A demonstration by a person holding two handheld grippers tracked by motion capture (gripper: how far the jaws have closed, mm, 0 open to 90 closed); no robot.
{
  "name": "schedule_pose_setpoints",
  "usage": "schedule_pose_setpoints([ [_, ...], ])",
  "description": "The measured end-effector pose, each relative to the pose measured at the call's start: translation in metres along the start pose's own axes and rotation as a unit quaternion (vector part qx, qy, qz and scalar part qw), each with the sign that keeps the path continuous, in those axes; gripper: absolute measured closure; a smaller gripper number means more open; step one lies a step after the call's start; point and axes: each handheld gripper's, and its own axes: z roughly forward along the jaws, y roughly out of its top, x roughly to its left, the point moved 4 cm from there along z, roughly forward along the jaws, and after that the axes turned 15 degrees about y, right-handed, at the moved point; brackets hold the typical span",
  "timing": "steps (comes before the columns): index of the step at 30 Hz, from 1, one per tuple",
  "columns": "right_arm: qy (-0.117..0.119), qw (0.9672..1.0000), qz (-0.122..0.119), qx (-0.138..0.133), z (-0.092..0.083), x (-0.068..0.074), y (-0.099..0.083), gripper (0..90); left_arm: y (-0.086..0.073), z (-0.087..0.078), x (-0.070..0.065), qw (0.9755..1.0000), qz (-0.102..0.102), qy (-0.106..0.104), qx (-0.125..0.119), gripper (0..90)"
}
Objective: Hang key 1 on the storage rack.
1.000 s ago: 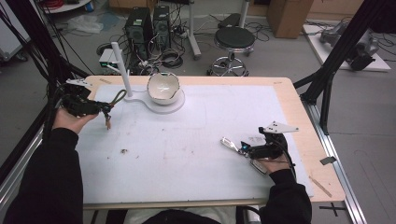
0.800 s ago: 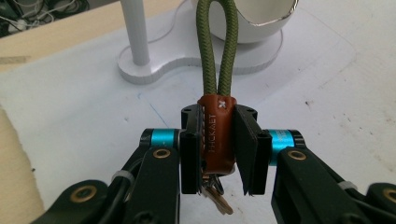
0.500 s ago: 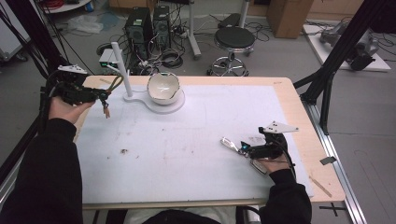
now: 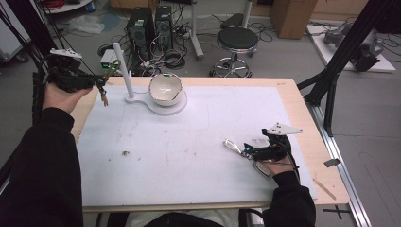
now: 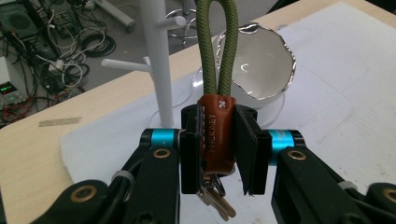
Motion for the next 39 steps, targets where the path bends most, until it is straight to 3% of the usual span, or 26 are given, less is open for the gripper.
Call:
schedule_pose_setpoints([
  [7, 0.000, 1.0000, 0.002, 0.003, 0.001, 0.001, 0.000, 0.7, 0.005, 0.008, 0.008, 0.9996, -0.029, 0.008, -0.002, 72.7],
  [10, 0.000, 1.0000, -0.001, 0.002, 0.001, 0.000, 0.000, 0.7, 0.003, 0.016, 0.013, 0.9990, -0.042, 0.015, 0.010, 72.7],
  [13, 0.001, 1.0000, -0.001, 0.002, 0.000, 0.000, 0.000, 0.7, 0.003, 0.018, 0.013, 0.9988, -0.045, 0.015, 0.007, 72.7],
  [25, 0.000, 1.0000, 0.000, 0.002, 0.001, -0.001, -0.001, 0.7, 0.002, 0.040, 0.007, 0.9986, -0.045, 0.025, 0.014, 72.7],
  [34, -0.001, 1.0000, 0.000, 0.005, 0.001, -0.001, -0.001, 0.7, -0.001, 0.047, 0.006, 0.9990, -0.026, 0.033, 0.017, 72.4],
  [39, -0.002, 1.0000, -0.001, 0.002, 0.000, -0.002, -0.001, 0.6, -0.001, 0.050, 0.006, 0.9989, -0.028, 0.033, 0.017, 72.5],
])
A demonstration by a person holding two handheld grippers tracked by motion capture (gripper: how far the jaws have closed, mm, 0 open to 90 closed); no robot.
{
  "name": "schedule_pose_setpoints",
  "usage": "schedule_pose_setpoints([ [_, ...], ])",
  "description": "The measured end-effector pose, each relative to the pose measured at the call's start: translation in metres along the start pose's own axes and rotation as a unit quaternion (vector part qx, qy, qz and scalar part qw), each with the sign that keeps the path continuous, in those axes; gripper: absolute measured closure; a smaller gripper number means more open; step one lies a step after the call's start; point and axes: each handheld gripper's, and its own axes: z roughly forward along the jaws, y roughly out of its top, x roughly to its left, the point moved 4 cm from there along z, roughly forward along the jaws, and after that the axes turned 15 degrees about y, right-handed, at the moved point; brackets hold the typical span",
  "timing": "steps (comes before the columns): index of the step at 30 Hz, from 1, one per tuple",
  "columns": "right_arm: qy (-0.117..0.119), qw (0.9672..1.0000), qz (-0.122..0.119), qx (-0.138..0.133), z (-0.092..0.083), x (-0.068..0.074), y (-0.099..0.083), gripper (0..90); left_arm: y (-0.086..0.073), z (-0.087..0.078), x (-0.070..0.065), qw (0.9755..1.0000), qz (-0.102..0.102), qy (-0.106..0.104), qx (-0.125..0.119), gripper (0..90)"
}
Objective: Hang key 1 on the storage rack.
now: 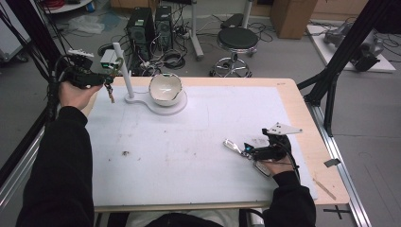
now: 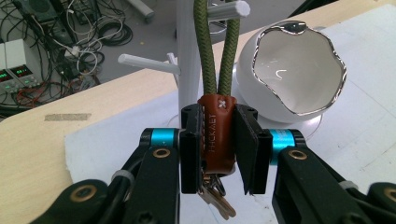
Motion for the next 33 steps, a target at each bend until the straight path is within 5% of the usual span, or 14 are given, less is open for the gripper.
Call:
schedule_pose_setpoints([
  [8, 0.001, 1.0000, -0.005, 0.002, 0.002, 0.000, 0.000, 0.7, -0.001, 0.006, -0.008, 0.9999, 0.016, 0.005, -0.003, 71.8],
  [12, 0.001, 1.0000, -0.002, 0.001, 0.001, 0.000, 0.000, 0.6, -0.001, 0.006, -0.008, 0.9998, 0.008, -0.016, -0.003, 66.5],
  [15, 0.001, 1.0000, -0.002, 0.001, 0.001, 0.000, 0.000, 0.6, 0.000, 0.003, -0.007, 0.9996, -0.009, -0.025, -0.009, 50.4],
  [21, 0.001, 1.0000, -0.003, 0.000, 0.000, 0.001, 0.000, 0.7, 0.002, -0.004, -0.012, 0.9994, -0.002, -0.025, -0.025, 30.5],
  [26, 0.001, 1.0000, -0.003, -0.001, 0.001, 0.001, 0.000, 0.6, -0.007, -0.003, -0.015, 0.9989, -0.015, -0.035, -0.028, 13.2],
  [33, 0.002, 1.0000, -0.003, 0.000, 0.001, 0.001, 0.000, 0.6, -0.018, -0.003, -0.012, 0.9983, -0.031, -0.039, -0.032, 1.7],
])
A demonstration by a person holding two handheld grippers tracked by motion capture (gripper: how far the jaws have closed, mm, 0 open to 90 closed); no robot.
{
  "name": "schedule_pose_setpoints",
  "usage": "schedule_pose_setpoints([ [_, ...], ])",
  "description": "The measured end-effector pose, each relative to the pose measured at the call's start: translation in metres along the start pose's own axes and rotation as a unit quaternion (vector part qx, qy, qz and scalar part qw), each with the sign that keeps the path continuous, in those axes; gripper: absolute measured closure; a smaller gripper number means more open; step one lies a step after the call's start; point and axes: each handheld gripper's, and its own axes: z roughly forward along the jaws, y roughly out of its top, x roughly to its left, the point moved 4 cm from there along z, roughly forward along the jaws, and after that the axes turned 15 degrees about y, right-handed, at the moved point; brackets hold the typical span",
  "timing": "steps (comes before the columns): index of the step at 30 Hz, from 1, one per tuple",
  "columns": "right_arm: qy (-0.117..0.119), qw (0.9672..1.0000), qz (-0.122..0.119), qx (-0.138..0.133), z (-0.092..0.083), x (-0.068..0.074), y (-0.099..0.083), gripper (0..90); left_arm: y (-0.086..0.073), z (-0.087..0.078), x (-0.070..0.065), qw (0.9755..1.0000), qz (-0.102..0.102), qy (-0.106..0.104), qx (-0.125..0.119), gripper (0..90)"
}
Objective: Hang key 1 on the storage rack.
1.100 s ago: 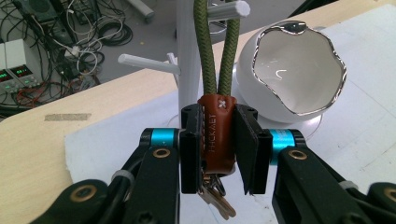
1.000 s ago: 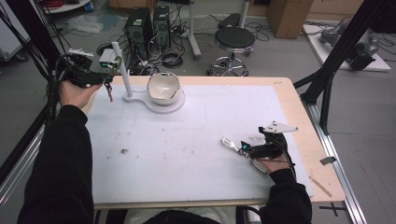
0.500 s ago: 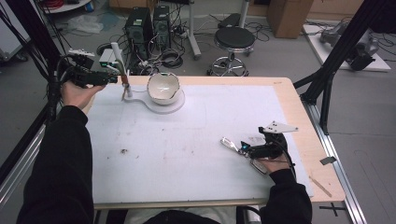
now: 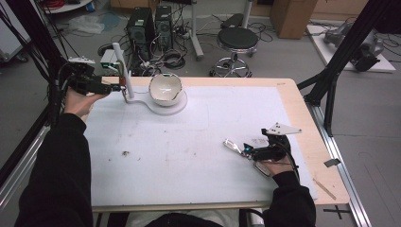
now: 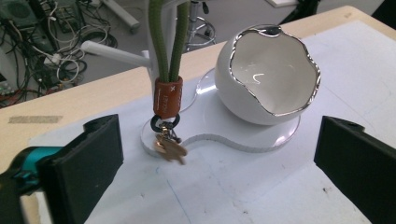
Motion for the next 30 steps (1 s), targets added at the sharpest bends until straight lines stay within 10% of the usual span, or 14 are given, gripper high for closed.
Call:
schedule_pose_setpoints([
  [15, 0.004, 1.0000, 0.003, -0.002, 0.000, 0.001, 0.000, 0.6, 0.001, -0.024, -0.029, 0.9988, 0.041, -0.024, -0.015, 1.7],
  [30, 0.004, 1.0000, 0.004, -0.005, -0.001, 0.000, 0.001, 0.6, -0.029, -0.044, -0.035, 0.9983, 0.036, -0.019, -0.042, 1.7],
])
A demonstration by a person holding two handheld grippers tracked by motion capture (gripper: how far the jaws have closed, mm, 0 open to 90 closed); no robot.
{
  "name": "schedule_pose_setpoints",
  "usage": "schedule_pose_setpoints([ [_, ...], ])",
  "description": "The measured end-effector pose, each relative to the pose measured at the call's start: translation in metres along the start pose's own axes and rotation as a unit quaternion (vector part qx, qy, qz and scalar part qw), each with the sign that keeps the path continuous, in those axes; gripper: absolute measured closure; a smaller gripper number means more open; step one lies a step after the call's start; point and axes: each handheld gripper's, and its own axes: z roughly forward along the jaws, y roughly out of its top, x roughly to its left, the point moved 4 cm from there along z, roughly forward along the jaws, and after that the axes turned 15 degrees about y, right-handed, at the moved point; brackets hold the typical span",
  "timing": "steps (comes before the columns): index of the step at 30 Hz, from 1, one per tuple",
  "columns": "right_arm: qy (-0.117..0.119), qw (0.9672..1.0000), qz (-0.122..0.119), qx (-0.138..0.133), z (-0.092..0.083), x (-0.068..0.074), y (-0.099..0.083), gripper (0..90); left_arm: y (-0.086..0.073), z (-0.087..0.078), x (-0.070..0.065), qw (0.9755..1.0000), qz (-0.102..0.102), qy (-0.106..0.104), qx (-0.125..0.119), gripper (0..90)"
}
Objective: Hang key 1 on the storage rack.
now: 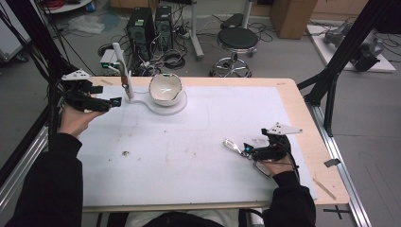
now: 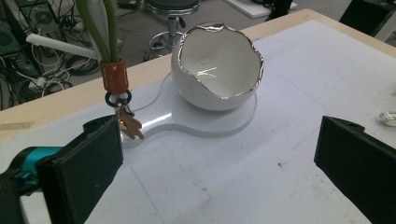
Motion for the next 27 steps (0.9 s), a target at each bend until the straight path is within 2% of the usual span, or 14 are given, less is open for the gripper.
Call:
schedule_pose_setpoints([
  [5, 0.001, 1.0000, 0.000, 0.004, 0.000, 0.000, -0.001, 0.6, -0.010, -0.005, 0.001, 1.0000, -0.003, 0.002, -0.005, 1.7],
  [13, 0.003, 1.0000, -0.003, 0.005, 0.001, 0.000, -0.001, 0.6, -0.033, -0.010, 0.001, 0.9999, 0.006, -0.002, 0.009, 1.7],
  [16, 0.007, 1.0000, -0.003, 0.006, 0.002, 0.001, -0.001, 0.6, -0.039, -0.012, 0.001, 1.0000, 0.004, 0.001, 0.009, 1.7],
  [19, 0.007, 0.9999, -0.002, 0.009, 0.003, 0.001, -0.001, 0.6, -0.045, -0.014, 0.000, 0.9998, 0.012, 0.002, 0.013, 1.7],
  [27, 0.006, 0.9999, -0.002, 0.009, 0.002, 0.001, -0.001, 0.6, -0.060, -0.019, -0.002, 1.0000, -0.002, 0.001, 0.004, 1.7],
])
